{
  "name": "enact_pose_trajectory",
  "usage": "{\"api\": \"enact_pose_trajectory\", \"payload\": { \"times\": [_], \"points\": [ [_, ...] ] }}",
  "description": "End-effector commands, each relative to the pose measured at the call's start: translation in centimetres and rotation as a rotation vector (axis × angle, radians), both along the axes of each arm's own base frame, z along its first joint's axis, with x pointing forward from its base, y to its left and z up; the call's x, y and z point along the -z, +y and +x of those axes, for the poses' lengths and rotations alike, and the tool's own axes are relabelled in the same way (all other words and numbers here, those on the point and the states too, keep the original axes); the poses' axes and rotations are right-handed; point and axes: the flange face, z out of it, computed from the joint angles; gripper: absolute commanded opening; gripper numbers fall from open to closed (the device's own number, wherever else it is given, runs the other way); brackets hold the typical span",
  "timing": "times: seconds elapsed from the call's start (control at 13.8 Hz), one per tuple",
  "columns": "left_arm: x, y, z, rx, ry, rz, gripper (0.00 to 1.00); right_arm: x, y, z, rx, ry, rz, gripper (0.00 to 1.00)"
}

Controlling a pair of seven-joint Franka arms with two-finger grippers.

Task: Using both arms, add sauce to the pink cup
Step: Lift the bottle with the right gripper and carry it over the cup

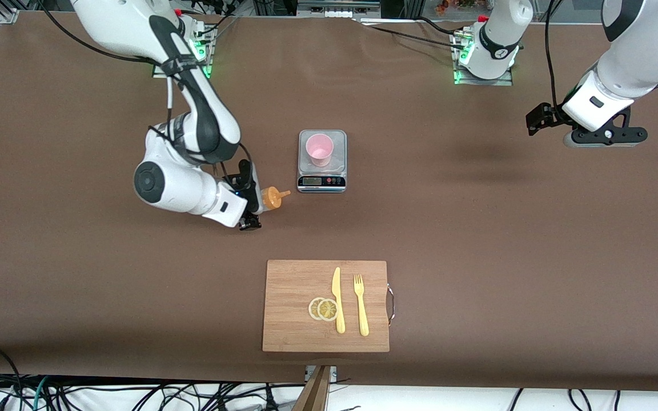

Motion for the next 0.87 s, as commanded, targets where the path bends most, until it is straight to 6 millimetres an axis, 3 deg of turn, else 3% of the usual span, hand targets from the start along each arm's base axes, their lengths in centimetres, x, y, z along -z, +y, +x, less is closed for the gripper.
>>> {"api": "enact_pose_trajectory", "payload": {
  "times": [0.0, 0.65, 0.8],
  "points": [
    [-0.7, 0.2, 0.1, 0.016, 0.005, 0.019, 1.0, -2.2, 2.5, -1.7, -0.008, -0.036, -0.105, 0.0],
    [-0.7, 0.2, 0.1, 0.016, 0.005, 0.019, 1.0, -4.3, 11.4, -9.2, -0.081, -0.075, -0.424, 0.0],
    [-0.7, 0.2, 0.1, 0.014, 0.005, 0.019, 1.0, -4.7, 11.6, -9.8, -0.097, -0.073, -0.488, 0.0]
  ]
}}
